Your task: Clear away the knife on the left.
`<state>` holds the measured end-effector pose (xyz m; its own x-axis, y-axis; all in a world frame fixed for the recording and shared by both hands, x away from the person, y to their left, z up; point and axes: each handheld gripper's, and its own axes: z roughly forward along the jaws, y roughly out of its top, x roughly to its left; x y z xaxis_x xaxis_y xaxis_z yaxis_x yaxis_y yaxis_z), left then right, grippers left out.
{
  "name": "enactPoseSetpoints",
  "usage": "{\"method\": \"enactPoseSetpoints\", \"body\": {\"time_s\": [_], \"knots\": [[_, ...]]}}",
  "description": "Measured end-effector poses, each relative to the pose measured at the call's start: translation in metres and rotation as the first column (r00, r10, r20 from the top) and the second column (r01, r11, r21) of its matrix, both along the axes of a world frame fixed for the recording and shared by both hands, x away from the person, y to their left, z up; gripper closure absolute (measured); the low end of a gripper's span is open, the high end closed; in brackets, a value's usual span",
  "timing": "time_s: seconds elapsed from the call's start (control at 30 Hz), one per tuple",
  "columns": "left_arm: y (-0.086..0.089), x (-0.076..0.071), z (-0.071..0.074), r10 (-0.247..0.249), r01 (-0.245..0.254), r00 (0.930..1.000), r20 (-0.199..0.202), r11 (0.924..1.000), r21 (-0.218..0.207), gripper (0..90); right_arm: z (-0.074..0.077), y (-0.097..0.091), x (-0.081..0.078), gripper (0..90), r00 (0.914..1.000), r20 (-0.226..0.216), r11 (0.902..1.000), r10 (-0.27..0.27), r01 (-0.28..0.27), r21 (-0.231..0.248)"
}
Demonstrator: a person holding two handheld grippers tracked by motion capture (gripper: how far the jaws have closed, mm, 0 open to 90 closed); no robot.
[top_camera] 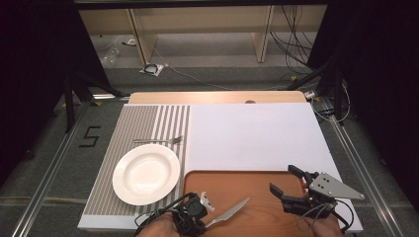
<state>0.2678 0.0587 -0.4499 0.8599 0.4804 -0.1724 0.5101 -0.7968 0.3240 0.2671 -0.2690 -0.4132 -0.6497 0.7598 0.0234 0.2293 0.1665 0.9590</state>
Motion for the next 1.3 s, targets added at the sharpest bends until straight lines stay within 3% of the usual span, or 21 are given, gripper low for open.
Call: {"method": "enactPoseSetpoints", "body": {"time_s": [0.33, 0.63, 0.67, 0.7, 0.73, 0.77, 0.8, 0.83, 0.9, 1.0, 1.03, 1.13, 1.17, 1.2, 1.3], "knots": [[-0.006, -0.004, -0.006, -0.016, 0.017, 0.9998, -0.007, 0.999, 0.042, 79.0, 0.0, 0.0, 0.0, 18.1, 1.0, -0.001, 1.0, 0.002, -0.002, -0.003], [-0.005, -0.004, -0.009, -0.012, 0.013, 0.9996, -0.025, 0.9984, 0.055, 77.8, 0.0, 0.0, 0.0, 18.1, 1.0, -0.001, 1.0, 0.003, -0.003, -0.002], [-0.005, -0.004, -0.009, -0.012, 0.013, 0.9996, -0.025, 0.9984, 0.055, 76.1, 0.0, 0.0, 0.0, 18.1, 1.0, -0.001, 1.0, 0.003, -0.003, -0.004], [-0.005, -0.004, -0.006, -0.01, 0.01, 0.9998, -0.018, 0.9996, 0.025, 68.6, 0.0, 0.0, 0.0, 18.1, 1.0, -0.001, 1.0, 0.003, -0.003, -0.005], [-0.005, -0.004, -0.006, -0.01, 0.01, 0.9998, -0.018, 0.9996, 0.025, 62.3, 0.0, 0.0, 0.0, 18.1, 1.0, -0.001, 1.0, 0.003, -0.003, -0.005], [-0.004, -0.003, 0.0, -0.004, 0.004, 1.0, 0.0, 0.9994, -0.033, 55.1, 0.0, 0.0, 0.0, 18.1, 1.0, -0.001, 1.0, 0.002, -0.002, -0.002], [-0.004, -0.003, 0.0, -0.004, 0.004, 1.0, 0.0, 0.9994, -0.033, 50.0, 0.0, 0.0, 0.0, 18.1, 1.0, -0.001, 1.0, 0.002, -0.002, -0.002], [-0.005, -0.003, 0.005, 0.004, -0.001, 0.9987, 0.051, 0.9985, -0.055, 44.3, 0.0, 0.0, 0.0, 18.1, 1.0, -0.005, 1.0, 0.001, -0.001, -0.003], [-0.005, -0.003, 0.008, 0.015, -0.01, 0.9973, 0.072, 0.997, -0.076, 41.5, 0.0, 0.0, 0.0, 18.1, 1.0, -0.002, 1.0, 0.0, 0.0, -0.004], [-0.005, -0.002, 0.009, 0.026, -0.013, 0.9937, 0.109, 0.9927, -0.12, 42.5, 0.0, -0.001, 0.0, 18.1, 1.0, -0.002, 1.0, 0.001, -0.001, -0.004], [-0.006, -0.002, 0.009, 0.026, -0.011, 0.993, 0.115, 0.9914, -0.131, 48.7, 0.0, -0.001, 0.0, 18.1, 1.0, 0.0, 1.0, 0.002, -0.002, -0.003], [-0.009, -0.004, 0.008, 0.0, 0.019, 0.9907, 0.136, 0.9903, -0.137, 55.4, 0.0, -0.001, 0.0, 18.1, 1.0, -0.004, 1.0, -0.001, 0.001, -0.006], [-0.011, -0.005, 0.007, -0.012, 0.033, 0.9891, 0.147, 0.9898, -0.139, 64.3, 0.0, -0.001, 0.0, 18.1, 1.0, -0.005, 1.0, -0.002, 0.002, -0.003], [-0.012, -0.006, 0.006, -0.018, 0.04, 0.9883, 0.152, 0.9894, -0.14, 64.3, 0.0, -0.001, 0.0, 18.1, 1.0, -0.005, 1.0, -0.002, 0.002, -0.003], [-0.017, -0.008, 0.004, -0.045, 0.07, 0.9857, 0.162, 0.9865, -0.148, 75.3, 0.0, 0.0, 0.0, 18.1, 1.0, -0.003, 1.0, 0.0, 0.0, -0.003]]}}
